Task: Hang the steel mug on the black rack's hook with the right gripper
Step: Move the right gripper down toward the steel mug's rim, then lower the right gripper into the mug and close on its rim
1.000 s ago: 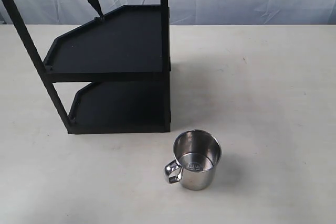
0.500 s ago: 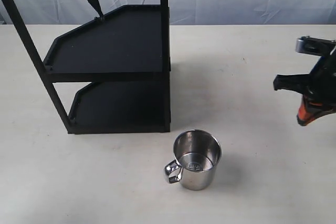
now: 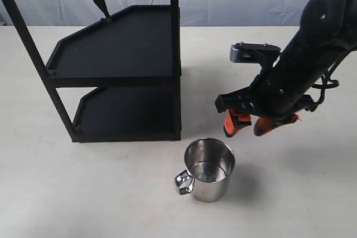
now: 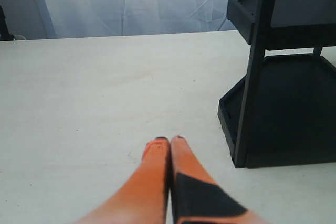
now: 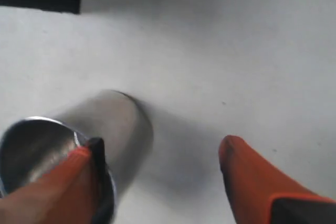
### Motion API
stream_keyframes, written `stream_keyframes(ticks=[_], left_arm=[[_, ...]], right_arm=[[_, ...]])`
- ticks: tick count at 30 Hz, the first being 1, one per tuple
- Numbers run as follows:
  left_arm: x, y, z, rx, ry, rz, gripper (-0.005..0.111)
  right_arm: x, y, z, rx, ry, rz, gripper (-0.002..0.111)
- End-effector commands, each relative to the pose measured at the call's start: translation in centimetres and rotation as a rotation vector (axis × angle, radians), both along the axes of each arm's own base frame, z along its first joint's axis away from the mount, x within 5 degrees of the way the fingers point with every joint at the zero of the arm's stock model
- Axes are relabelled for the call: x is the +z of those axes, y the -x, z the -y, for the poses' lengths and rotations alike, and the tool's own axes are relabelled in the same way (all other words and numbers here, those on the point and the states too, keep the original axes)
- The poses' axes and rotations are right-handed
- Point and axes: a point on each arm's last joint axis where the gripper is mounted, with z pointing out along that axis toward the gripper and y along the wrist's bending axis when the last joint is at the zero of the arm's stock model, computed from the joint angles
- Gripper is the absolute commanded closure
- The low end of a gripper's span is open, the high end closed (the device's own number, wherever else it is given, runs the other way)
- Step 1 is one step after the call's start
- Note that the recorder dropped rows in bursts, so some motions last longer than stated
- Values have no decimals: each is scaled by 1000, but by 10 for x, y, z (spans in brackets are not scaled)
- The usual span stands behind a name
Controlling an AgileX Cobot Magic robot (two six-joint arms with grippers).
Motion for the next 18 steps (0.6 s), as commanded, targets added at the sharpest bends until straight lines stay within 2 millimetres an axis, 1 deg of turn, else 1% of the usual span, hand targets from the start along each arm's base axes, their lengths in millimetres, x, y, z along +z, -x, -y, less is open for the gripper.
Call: stream_keyframes(ticks=[1,6,18], left_arm=[[1,0,0,-1,4,10,107],[1,0,0,-1,4,10,107],[1,0,0,-1,4,10,107]], right_arm=[[3,-4,-18,11,-30,97,46],[3,0,-28,47,-28,99,46],[-2,9,-23,101,19,24,46]])
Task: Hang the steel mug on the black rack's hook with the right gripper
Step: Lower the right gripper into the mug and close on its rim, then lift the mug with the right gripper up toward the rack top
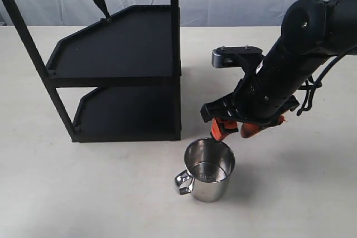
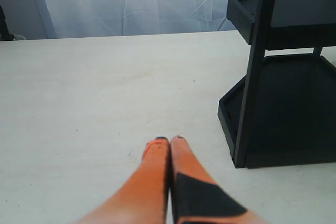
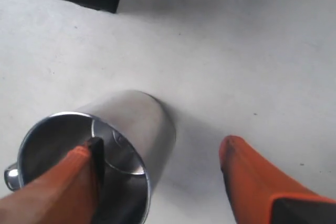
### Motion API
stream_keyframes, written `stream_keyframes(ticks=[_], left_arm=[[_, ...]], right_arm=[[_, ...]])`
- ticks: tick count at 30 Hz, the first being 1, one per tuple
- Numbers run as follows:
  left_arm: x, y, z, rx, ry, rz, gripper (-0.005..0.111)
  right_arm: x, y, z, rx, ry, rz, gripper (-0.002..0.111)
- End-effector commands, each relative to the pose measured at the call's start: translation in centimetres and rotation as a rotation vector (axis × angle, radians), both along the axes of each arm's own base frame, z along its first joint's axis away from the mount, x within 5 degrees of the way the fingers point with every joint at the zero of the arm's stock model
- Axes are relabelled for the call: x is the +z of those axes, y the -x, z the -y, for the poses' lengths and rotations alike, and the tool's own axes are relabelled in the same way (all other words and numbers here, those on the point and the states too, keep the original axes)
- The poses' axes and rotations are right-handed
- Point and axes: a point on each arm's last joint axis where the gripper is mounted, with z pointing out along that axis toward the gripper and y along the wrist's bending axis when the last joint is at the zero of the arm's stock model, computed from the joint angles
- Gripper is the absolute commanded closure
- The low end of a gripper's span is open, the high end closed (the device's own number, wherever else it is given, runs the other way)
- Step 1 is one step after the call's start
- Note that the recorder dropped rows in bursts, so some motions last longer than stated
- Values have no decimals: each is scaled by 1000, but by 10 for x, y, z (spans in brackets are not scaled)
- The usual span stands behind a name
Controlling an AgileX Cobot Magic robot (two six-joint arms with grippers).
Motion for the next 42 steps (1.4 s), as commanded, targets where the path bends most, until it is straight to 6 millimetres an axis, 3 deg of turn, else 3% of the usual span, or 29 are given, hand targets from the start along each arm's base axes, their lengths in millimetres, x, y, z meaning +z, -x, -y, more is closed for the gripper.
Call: stream_keyframes(ticks=[1,9,16,25,27,28,29,30,35,42], left_arm=[[1,0,0,-1,4,10,107],[1,0,0,-1,4,10,107],[1,0,0,-1,4,10,107],[1,0,0,-1,4,10,107],[1,0,0,-1,4,10,107],[1,0,0,-1,4,10,107],[1,0,0,-1,4,10,107],[1,0,0,-1,4,10,107],[1,0,0,-1,4,10,107],[1,0,0,-1,4,10,107]], right_arm=[[-3,4,1,15,12,-20,46],[-30,21,8,-34,21,-42,46],[-33,15,6,-78,-7,0,46],[-59,12,4,-85,17,-82,47],[-58,12,4,-91,11,-84,64],[-58,12,4,-91,11,-84,82],[-58,12,4,-91,11,-84,90],[-59,13,4,-72,18,-90,110],[-54,15,9,-26,67,-75,108],[-4,2,23,-189,103,266,108]])
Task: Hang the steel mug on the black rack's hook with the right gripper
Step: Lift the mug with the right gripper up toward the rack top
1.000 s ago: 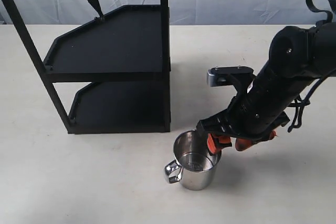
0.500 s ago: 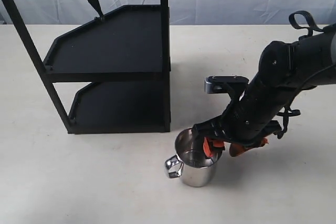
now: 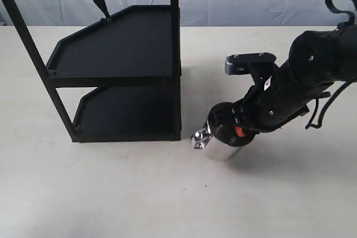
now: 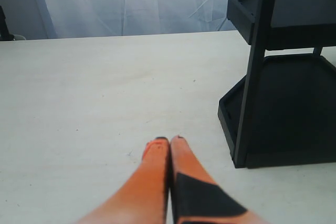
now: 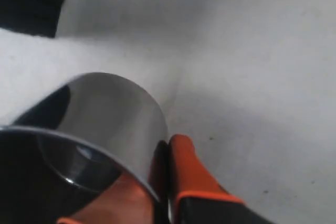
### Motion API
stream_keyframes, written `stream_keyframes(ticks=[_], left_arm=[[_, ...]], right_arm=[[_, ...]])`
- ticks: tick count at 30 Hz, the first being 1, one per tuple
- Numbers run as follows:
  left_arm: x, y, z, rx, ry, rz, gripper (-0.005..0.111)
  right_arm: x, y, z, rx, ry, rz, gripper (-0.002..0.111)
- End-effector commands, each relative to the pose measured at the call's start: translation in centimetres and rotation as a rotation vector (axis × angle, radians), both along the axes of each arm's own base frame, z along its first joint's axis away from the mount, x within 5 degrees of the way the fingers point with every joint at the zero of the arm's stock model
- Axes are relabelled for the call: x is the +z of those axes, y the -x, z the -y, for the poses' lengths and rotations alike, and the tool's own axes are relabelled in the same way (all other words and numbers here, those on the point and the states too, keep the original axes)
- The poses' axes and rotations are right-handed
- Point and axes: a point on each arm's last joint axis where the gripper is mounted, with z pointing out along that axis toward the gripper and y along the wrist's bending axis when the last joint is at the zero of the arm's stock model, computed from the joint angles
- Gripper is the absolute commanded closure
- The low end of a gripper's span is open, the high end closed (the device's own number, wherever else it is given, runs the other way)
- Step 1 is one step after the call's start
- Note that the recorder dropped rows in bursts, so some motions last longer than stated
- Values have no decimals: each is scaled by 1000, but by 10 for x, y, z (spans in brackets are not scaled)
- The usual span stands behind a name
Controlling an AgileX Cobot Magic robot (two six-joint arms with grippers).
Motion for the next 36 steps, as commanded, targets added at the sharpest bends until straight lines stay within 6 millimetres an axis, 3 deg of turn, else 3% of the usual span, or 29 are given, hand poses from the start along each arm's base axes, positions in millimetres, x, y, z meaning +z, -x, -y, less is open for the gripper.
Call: stream_keyframes(ticks=[1,7,9,14,26,36], left_arm=[[1,0,0,-1,4,10,107],[1,0,0,-1,4,10,107],[1,0,0,-1,4,10,107],[1,0,0,-1,4,10,107],[1,0,0,-1,4,10,107],[1,0,0,-1,4,10,107]], right_arm=[[24,-5,12,-101,59,164,108],[57,-22,43,-329,55,441,108],[67,-33,58,-433,-45,544,108],[83,-45,63,-452,-264,701,108],[105,-55,79,-507,-407,923,109],[92,-71,75,-504,-497,1007,109]])
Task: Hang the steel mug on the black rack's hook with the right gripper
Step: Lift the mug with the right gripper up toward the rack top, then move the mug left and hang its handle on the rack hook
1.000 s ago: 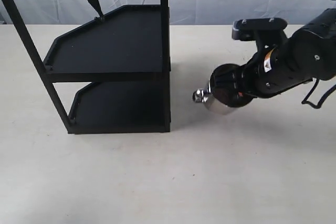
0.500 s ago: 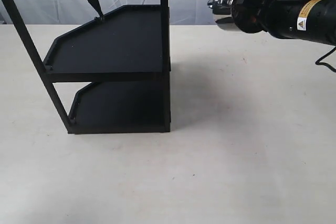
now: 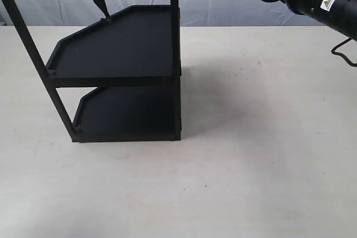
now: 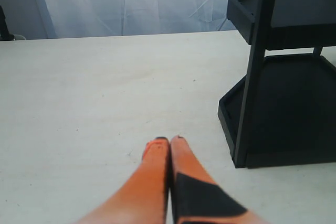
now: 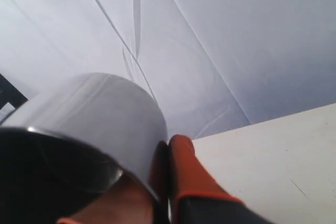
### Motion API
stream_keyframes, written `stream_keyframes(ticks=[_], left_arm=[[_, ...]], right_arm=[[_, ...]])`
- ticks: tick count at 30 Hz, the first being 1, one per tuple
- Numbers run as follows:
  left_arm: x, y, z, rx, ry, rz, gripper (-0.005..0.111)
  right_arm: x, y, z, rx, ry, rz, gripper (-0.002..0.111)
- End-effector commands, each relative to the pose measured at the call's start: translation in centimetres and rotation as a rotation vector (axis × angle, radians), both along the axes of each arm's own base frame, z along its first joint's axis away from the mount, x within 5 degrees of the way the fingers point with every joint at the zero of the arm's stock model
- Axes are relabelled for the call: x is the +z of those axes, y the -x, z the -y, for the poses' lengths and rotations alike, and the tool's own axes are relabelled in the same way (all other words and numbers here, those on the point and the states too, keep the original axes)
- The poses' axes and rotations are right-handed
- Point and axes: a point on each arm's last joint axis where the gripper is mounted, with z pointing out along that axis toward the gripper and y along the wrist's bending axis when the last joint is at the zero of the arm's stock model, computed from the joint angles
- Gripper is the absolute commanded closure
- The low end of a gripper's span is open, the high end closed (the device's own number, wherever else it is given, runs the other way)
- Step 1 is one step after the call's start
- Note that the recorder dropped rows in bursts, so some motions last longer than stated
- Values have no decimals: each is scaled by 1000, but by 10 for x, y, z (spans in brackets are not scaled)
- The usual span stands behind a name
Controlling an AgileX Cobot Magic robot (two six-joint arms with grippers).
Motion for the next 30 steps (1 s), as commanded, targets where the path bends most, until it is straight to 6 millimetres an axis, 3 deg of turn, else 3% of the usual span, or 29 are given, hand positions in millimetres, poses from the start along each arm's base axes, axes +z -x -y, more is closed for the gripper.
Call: stream_keyframes(ticks=[1,16,30], left_arm=[[1,0,0,-1,4,10,107],[1,0,0,-1,4,10,107],[1,0,0,-1,4,10,107]], right_arm=[[-6,-8,-1,9,-23,63,109],[-26,-19,-38,28,-8,214,109],[-45,-21,-66,33,-24,210,109]])
